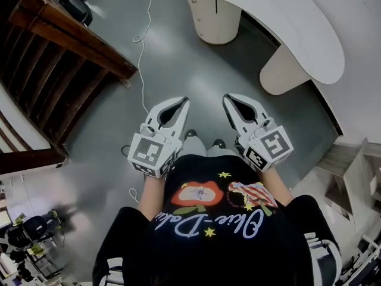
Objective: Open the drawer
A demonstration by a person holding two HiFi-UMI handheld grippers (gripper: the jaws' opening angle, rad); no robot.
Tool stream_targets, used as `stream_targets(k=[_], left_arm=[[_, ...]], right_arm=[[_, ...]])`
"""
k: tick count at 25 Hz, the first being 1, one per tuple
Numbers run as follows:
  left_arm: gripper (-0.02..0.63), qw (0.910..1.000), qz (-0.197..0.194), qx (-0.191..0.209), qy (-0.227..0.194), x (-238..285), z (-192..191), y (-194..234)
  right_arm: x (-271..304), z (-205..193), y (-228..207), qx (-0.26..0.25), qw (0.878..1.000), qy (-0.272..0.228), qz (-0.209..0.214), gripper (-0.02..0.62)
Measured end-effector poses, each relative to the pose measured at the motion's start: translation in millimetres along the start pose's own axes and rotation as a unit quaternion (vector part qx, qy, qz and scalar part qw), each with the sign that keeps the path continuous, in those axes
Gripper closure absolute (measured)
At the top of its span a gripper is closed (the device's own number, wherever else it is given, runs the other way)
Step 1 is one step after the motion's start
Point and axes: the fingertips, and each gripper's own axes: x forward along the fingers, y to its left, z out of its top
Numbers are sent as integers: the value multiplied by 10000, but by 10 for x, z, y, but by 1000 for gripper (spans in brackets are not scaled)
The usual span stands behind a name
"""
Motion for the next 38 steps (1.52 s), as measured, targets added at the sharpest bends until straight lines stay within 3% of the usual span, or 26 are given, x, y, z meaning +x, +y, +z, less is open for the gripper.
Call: stream_targets(k=[6,15,33,38], left_arm=[[601,9999,-117,78,-88,41,93,82],[601,9978,-623,196,-128,348,180,400],[601,9950,-973,60,-203,599,231,2241],[601,9951,-943,253,-138,550,195,2724]], right_arm=[[29,31,-4,72,9999,-49,-119,595],[328,102,-212,215,9981,-191,-546,595],[2104,249,-331,186,9949,-80,-990,595],[2571,283,-256,149,9941,-102,-1073,595]])
